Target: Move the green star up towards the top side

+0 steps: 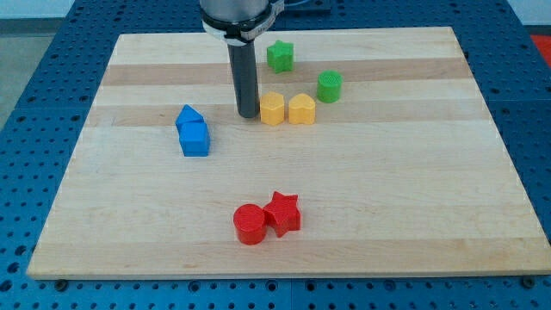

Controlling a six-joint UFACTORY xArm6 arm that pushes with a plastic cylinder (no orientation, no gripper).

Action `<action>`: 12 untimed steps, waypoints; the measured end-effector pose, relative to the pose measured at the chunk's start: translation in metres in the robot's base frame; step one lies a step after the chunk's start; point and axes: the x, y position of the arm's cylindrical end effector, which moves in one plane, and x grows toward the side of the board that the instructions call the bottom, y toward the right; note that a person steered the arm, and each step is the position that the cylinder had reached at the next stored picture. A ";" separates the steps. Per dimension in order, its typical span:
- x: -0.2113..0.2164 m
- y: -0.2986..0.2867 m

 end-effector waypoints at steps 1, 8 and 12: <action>-0.013 -0.035; -0.066 0.020; -0.095 0.048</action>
